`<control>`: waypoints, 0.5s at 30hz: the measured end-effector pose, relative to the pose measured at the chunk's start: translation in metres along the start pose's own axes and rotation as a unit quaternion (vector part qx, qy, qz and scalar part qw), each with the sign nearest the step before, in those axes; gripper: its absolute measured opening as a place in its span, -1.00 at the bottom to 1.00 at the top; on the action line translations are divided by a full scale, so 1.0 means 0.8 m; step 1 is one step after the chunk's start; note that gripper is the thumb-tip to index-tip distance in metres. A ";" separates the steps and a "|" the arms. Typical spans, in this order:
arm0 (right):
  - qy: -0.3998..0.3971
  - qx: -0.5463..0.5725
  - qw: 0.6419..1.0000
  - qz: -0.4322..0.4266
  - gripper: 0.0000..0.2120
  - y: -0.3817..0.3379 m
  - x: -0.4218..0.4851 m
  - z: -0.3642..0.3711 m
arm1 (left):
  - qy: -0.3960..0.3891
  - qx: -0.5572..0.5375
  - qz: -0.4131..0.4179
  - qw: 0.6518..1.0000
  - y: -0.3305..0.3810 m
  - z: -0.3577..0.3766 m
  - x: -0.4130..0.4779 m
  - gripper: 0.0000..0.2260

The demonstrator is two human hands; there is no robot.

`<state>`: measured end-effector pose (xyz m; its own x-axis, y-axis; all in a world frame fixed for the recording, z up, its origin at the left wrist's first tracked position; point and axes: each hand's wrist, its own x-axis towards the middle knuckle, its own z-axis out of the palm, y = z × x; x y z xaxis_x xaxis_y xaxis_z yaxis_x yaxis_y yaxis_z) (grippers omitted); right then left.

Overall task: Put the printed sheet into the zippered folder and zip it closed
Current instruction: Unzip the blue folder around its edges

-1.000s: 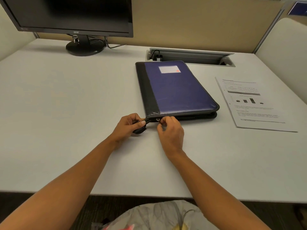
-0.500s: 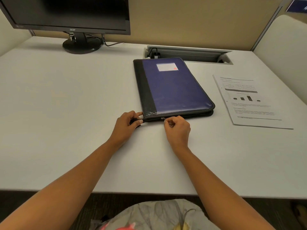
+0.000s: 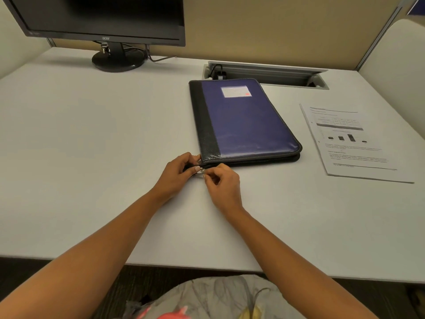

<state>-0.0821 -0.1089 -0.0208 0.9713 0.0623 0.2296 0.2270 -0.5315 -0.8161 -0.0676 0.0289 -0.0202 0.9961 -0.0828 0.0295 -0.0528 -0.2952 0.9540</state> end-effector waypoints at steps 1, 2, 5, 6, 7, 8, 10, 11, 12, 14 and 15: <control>-0.001 0.005 1.000 0.001 -0.90 0.001 0.000 0.000 | -0.010 -0.027 -0.006 1.000 0.001 0.000 0.000 -0.97; -0.002 0.009 1.000 0.002 -0.90 0.002 0.001 0.000 | -0.018 -0.049 -0.013 0.999 0.002 -0.001 -0.001 -0.95; -0.003 0.014 1.000 -0.005 -0.91 0.001 0.000 0.001 | -0.018 -0.077 -0.028 0.997 0.004 -0.002 0.001 -0.86; -0.007 0.012 1.000 -0.011 -0.91 0.001 0.000 0.001 | -0.013 -0.074 -0.031 0.997 0.004 -0.002 0.001 -0.83; -0.013 0.011 1.000 -0.018 -0.91 0.001 0.000 0.002 | -0.008 -0.070 -0.033 0.997 0.005 -0.001 0.001 -0.82; -0.018 0.013 1.000 -0.022 -0.91 0.001 0.000 0.002 | -0.005 -0.067 -0.036 0.997 0.005 -0.002 0.000 -0.81; -0.028 0.021 0.999 -0.024 -0.91 0.001 0.000 0.002 | -0.002 -0.069 -0.041 0.997 0.004 -0.002 0.000 -0.81; -0.032 0.023 0.999 -0.024 -0.90 0.002 0.001 0.001 | -0.001 -0.070 -0.042 0.997 0.004 -0.002 0.000 -0.80; -0.036 0.024 0.999 -0.023 -0.90 0.003 0.001 0.001 | 0.000 -0.068 -0.043 0.997 0.004 -0.002 0.000 -0.80; -0.041 0.025 0.999 -0.017 -0.88 0.004 0.002 0.001 | 0.009 -0.053 -0.046 0.998 0.004 -0.002 0.000 -0.80; -0.045 0.026 0.999 -0.012 -0.87 0.005 0.003 0.002 | 0.016 -0.045 -0.045 0.998 0.003 -0.002 0.001 -0.80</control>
<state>-0.0788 -0.1096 -0.0239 0.9676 0.1519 0.2019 0.2509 -0.4841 -0.8383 -0.0671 0.0294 -0.0172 0.9983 -0.0295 -0.0498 0.0423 -0.2139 0.9759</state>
